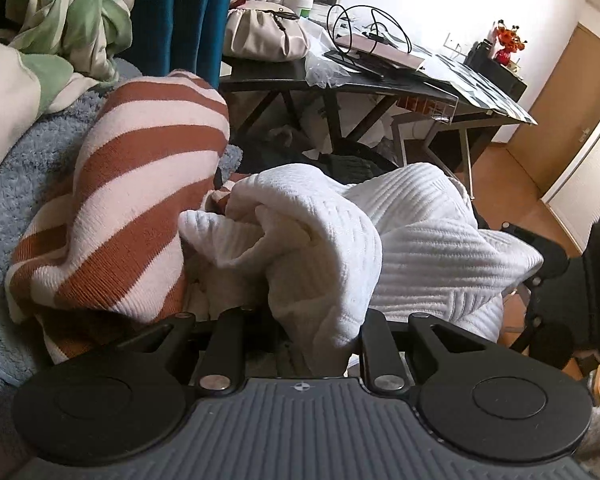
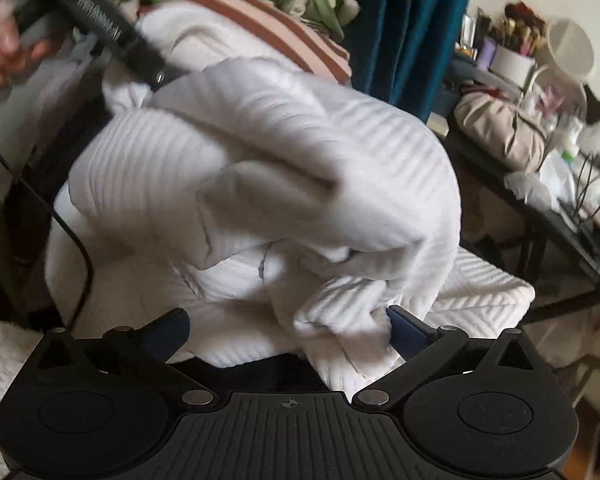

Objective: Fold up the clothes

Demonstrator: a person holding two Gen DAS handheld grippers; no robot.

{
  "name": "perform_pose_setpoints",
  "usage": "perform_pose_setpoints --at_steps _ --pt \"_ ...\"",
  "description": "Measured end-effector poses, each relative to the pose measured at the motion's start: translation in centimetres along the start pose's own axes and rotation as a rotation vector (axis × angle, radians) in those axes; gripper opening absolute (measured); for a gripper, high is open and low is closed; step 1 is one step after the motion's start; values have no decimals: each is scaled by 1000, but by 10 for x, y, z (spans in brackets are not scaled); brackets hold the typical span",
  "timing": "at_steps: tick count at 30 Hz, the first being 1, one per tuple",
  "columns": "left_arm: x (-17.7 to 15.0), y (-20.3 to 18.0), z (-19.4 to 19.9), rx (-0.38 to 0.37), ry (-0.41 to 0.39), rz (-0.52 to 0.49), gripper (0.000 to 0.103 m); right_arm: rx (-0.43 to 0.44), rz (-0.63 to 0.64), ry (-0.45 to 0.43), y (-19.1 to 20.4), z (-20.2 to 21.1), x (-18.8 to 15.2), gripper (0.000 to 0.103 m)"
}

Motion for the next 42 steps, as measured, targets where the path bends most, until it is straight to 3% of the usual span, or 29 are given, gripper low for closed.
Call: perform_pose_setpoints --at_steps 5,7,8,9,11,15,21,24,26,28,31,33,36,38,42 --pt "1 2 -1 -17 4 30 21 -66 43 39 7 -34 -3 102" --pt "3 0 -1 -22 6 27 21 -72 -39 44 -1 -47 -1 102" --pt "3 -1 0 -24 7 23 20 -67 -116 41 -8 -50 2 87" --pt "4 -3 0 -24 5 14 20 -48 -207 39 -16 -51 6 61" --pt "6 -12 4 -22 -7 -15 20 11 -388 13 -31 -44 17 37" --pt "34 -24 19 -67 -86 11 19 57 -599 -104 -64 -14 41 28" --pt "99 -52 71 -125 -292 -40 19 -57 -692 -431 -127 71 105 27" --pt "120 -60 94 -159 -364 -60 19 -112 -597 -483 -143 91 122 28" --pt "116 -56 88 -159 -347 -41 20 -117 -559 -442 -142 85 113 28" --pt "100 -48 67 -136 -288 -20 20 -83 -580 -333 -130 58 85 28" --pt "59 -36 18 -102 -138 -10 20 -41 -618 -173 -106 18 35 28" --pt "33 -35 -10 -84 -51 -26 20 -35 -654 -112 -93 0 5 30" --pt "4 -37 -38 -71 35 -51 24 -52 -673 -93 -82 -4 -16 36" --pt "2 -39 -39 -70 47 -54 26 -56 -669 -84 -85 -3 -17 40" --pt "9 -35 -35 -79 75 -57 28 -36 -594 -68 -90 -1 -15 63"
Point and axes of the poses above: each gripper's, at about its wrist camera, not at the fingertips, and z roughly against the way its jaws point, y to its left, x to its top, the point moved 10 cm from there along -z, roughly the way its jaws point, and after that the axes turned 4 degrees about z, right-handed, at the moved point
